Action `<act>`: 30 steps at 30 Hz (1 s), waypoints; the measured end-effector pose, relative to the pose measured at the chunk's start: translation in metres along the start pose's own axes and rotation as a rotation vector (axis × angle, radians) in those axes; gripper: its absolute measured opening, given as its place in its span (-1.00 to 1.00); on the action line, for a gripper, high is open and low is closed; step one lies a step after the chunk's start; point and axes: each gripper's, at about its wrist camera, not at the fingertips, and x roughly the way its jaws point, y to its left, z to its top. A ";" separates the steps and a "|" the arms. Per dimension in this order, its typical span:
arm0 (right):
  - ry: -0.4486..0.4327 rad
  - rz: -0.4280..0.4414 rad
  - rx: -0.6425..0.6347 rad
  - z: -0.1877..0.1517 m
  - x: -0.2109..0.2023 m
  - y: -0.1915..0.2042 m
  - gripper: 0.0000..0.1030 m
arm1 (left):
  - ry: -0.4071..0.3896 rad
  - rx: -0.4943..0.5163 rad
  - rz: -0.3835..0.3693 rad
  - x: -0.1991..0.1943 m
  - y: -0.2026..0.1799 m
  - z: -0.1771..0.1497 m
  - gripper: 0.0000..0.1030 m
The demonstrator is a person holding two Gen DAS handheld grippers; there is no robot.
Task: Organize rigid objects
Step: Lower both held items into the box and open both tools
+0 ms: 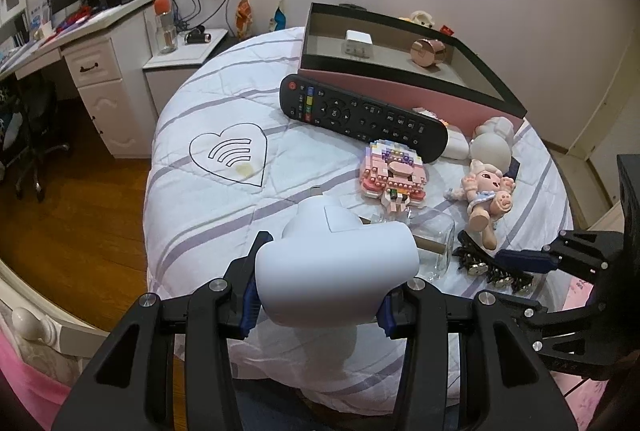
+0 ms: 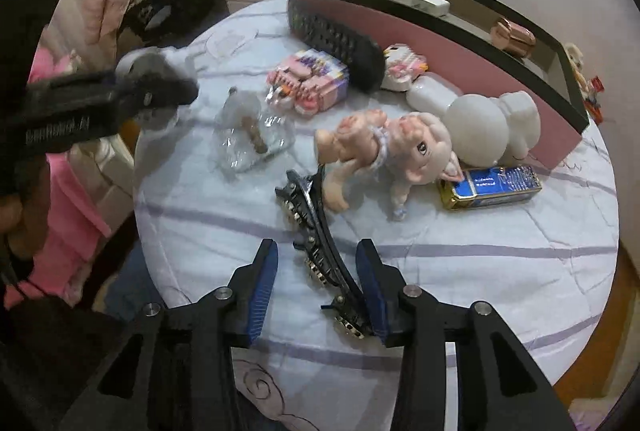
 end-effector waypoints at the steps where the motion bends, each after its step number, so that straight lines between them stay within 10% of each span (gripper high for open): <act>1: -0.002 0.002 0.003 0.000 0.000 0.000 -0.63 | 0.000 0.002 -0.001 0.000 -0.001 0.000 -0.12; 18: -0.226 0.286 0.123 0.021 -0.066 -0.013 -0.68 | -0.065 0.014 -0.001 -0.031 -0.001 0.045 -0.12; 30: -0.350 0.064 0.335 0.106 -0.071 -0.126 -0.68 | -0.098 0.088 -0.043 0.014 -0.036 0.174 -0.11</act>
